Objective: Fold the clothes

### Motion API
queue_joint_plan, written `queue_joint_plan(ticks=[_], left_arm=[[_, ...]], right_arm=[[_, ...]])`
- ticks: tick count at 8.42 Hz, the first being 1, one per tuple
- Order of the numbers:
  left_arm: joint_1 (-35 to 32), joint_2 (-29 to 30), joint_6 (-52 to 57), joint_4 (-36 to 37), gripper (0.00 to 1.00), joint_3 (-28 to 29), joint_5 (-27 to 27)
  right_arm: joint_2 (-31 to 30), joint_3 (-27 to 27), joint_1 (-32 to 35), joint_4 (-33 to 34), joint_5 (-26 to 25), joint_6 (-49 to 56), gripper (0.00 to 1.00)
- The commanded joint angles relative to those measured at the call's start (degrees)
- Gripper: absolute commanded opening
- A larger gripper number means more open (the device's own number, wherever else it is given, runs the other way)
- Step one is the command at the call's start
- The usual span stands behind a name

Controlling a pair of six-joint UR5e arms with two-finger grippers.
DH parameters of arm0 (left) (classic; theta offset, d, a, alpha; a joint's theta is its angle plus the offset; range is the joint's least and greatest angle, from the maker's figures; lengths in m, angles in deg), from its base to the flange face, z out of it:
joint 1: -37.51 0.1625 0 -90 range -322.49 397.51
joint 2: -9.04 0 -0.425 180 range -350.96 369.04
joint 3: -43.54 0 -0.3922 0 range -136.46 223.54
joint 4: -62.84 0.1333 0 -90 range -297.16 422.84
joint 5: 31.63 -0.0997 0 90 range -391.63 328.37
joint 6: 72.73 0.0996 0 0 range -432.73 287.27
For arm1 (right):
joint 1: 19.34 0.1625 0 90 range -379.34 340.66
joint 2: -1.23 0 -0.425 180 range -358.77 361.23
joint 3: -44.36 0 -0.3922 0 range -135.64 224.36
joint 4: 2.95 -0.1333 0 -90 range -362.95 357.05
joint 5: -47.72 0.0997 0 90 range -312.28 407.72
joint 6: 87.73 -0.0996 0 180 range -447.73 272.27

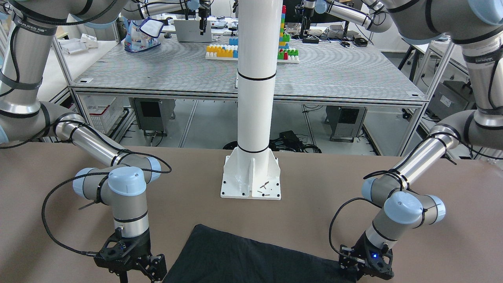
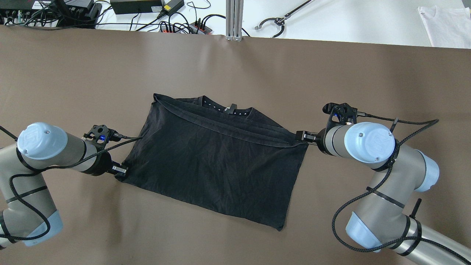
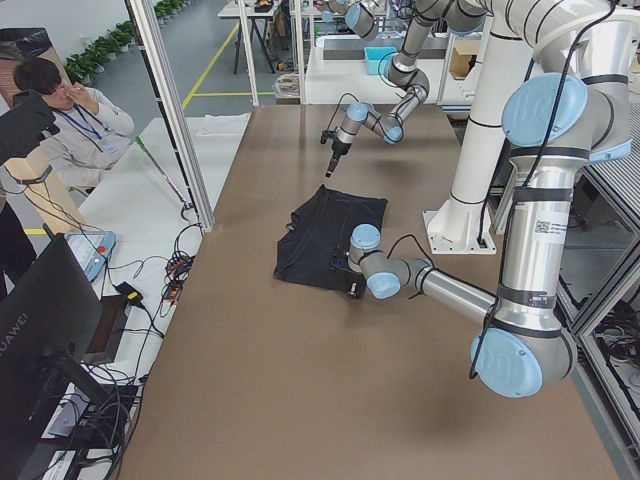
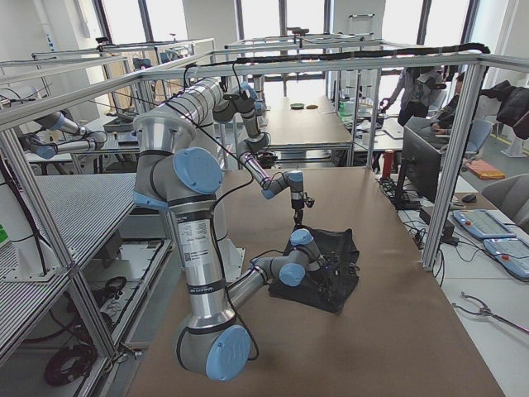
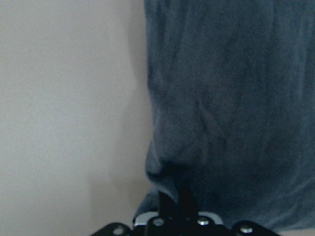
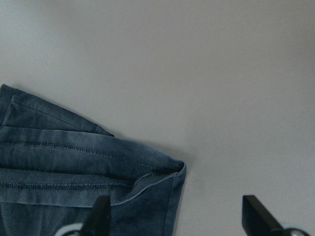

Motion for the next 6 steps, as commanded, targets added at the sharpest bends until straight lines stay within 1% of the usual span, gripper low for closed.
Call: queue_joint_plan(ticks=[1,2,3,4,5,6], left_arm=[[0.1,-0.06,-0.05,0.13,0.0,0.1,-0.09],[-0.59,0.29,0.3,0.3,0.0,0.01,0.09],[-3.3,0.73,0.74,1.0,0.0,0.62,0.18],[-6.28,2.91,2.83,1.36,0.0,3.07,0.0],[-8.92,6.85,6.6,1.36,0.0,7.18,-0.35],[-12.17,12.02,8.81,1.36,0.0,12.79,-0.35]], right_arm=[[0.03,0.05,-0.06,0.0,-0.08,-0.13,0.94],[0.03,0.05,0.03,0.0,-0.08,-0.22,0.94],[0.03,0.05,0.03,0.0,-0.08,-0.3,0.94],[0.03,0.05,-0.06,0.0,-0.08,-0.3,0.94],[-0.06,0.05,0.03,0.0,-0.08,-0.3,0.94],[-0.06,0.05,-0.06,0.0,-0.08,-0.3,0.94]])
